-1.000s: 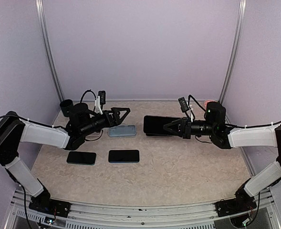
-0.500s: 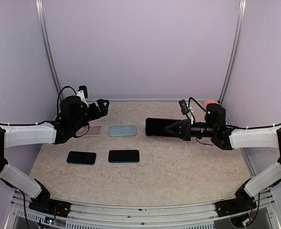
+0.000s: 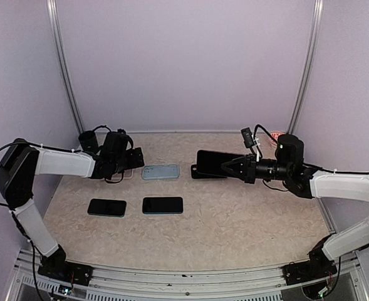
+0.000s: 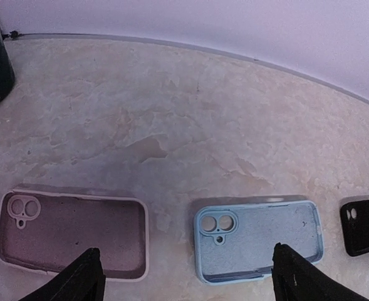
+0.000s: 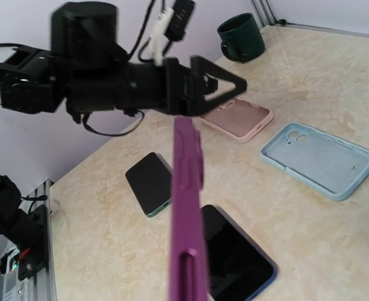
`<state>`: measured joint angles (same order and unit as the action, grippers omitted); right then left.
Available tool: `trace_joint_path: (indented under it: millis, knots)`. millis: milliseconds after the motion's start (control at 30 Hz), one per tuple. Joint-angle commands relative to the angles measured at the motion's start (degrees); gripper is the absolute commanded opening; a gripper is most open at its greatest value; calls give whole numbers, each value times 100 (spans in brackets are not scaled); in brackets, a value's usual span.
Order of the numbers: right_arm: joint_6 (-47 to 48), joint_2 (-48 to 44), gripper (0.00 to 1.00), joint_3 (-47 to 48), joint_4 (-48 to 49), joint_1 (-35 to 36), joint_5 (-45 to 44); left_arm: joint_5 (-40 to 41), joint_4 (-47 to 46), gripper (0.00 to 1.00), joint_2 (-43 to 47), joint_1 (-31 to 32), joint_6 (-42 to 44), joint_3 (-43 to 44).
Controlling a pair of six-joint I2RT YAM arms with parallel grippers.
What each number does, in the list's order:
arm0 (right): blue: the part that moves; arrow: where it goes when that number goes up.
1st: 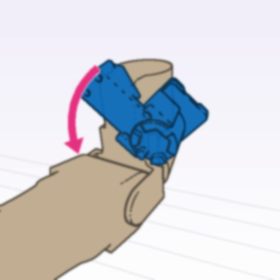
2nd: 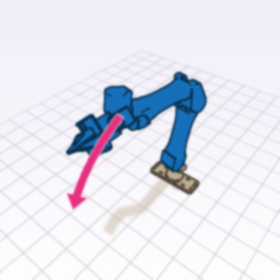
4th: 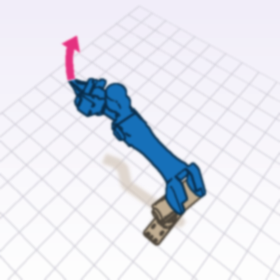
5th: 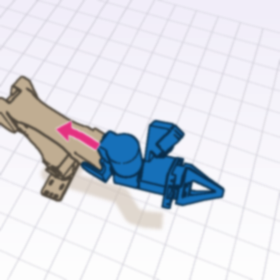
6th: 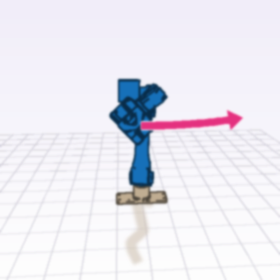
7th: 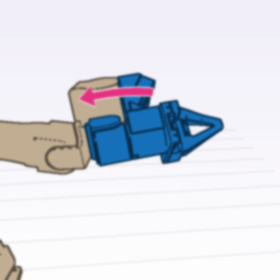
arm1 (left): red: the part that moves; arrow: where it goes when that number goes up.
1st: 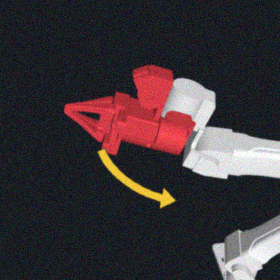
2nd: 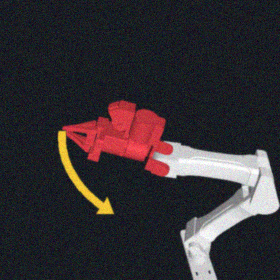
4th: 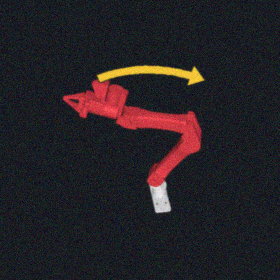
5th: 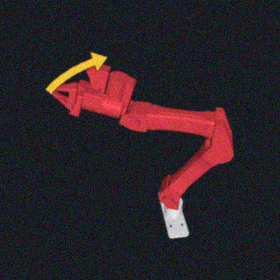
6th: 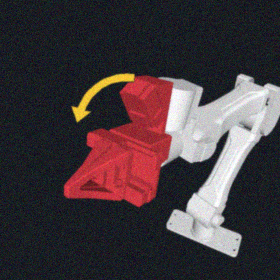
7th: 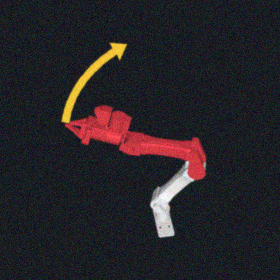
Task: Put the phone into the phone case
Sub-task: Pick up the phone case from the center of the board.
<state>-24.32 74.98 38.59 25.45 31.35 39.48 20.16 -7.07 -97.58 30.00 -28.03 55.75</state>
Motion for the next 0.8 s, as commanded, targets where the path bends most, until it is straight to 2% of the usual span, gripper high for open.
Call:
trace_joint_path:
  millis: [0,133,467,767]
  knots:
    - [87,-190,0,-53,63,2,-113,187,374,87,-348,-45,-6,256]
    - [68,-186,0,-87,82,11,-108,264,529,79,-559,-77,22,367]
    - [29,-134,0,-132,157,36,-99,21,643,74,-1089,-179,158,576]
    - [26,-74,0,-132,162,63,-108,-98,690,64,-1467,-248,239,825]
